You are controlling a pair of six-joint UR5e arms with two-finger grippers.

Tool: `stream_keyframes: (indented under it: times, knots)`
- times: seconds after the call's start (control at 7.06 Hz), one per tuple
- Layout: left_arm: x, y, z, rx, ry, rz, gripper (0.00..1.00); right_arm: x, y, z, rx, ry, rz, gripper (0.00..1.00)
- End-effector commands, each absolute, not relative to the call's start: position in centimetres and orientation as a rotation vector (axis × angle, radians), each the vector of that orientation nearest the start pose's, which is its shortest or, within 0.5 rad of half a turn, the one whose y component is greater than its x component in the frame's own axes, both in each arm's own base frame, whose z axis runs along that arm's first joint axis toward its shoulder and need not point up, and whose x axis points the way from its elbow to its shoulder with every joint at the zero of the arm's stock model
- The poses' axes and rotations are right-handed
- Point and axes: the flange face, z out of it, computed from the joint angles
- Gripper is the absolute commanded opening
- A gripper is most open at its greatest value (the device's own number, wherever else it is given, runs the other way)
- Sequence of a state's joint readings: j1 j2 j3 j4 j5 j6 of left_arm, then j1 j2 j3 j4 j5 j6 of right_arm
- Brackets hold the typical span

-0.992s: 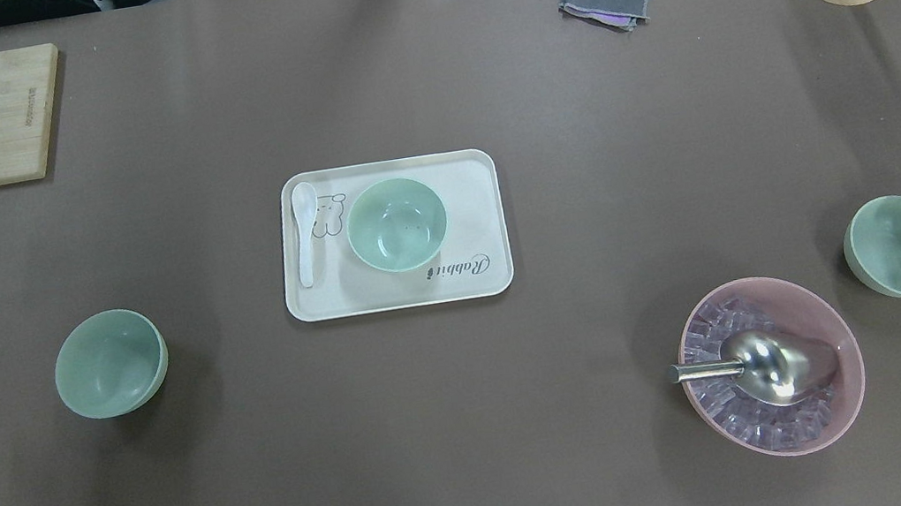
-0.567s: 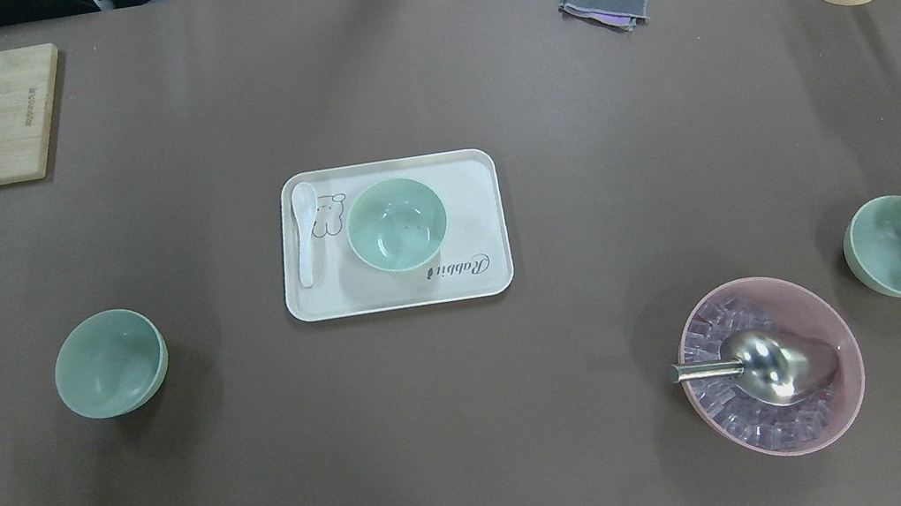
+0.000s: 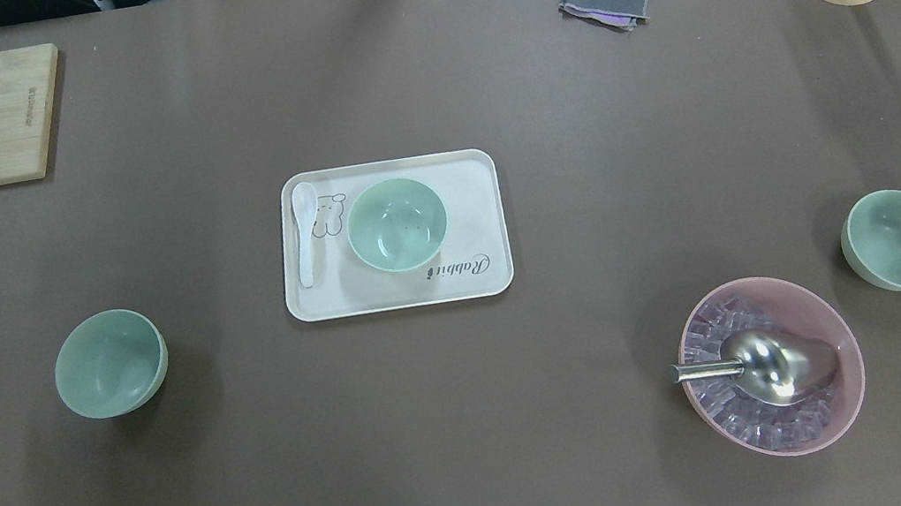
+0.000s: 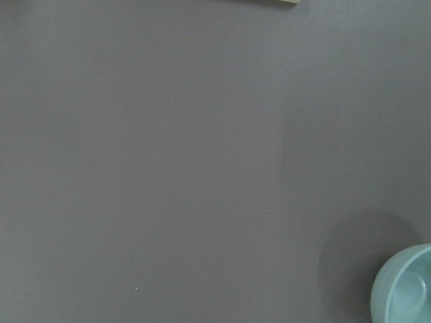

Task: Stack green bowls together

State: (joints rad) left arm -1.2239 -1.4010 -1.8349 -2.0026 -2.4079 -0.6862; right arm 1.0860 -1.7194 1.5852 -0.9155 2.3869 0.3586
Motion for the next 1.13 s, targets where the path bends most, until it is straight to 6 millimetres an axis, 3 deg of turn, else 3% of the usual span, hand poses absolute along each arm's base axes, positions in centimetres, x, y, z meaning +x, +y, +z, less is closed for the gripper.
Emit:
stream_keyframes:
  times: [0.0, 0.28, 0.43, 0.57, 0.99]
  knots:
    - [12.7, -44.1, 54.2, 0.045, 0.918, -0.048, 0.92, -16.5, -44.7, 61.2, 0.147, -0.968, -0.339, 0.0]
    - [17.2, -44.4, 52.5, 0.038, 0.93, 0.034, 0.88, -19.7, -51.7, 52.9, 0.117, -0.996, -0.204, 0.0]
    - [19.0, -43.8, 52.2, 0.026, 0.934, 0.075, 0.88, -20.8, -53.7, 49.4, 0.112, -1.014, -0.151, 0.0]
    - [20.7, -43.5, 52.0, 0.033, 0.917, 0.101, 0.85, -22.1, -55.1, 46.1, 0.099, -1.034, -0.104, 0.0]
    - [27.0, -42.4, 49.6, -0.01, 0.938, 0.156, 0.78, -30.6, -56.0, 35.7, 0.031, -1.12, -0.026, 0.0]
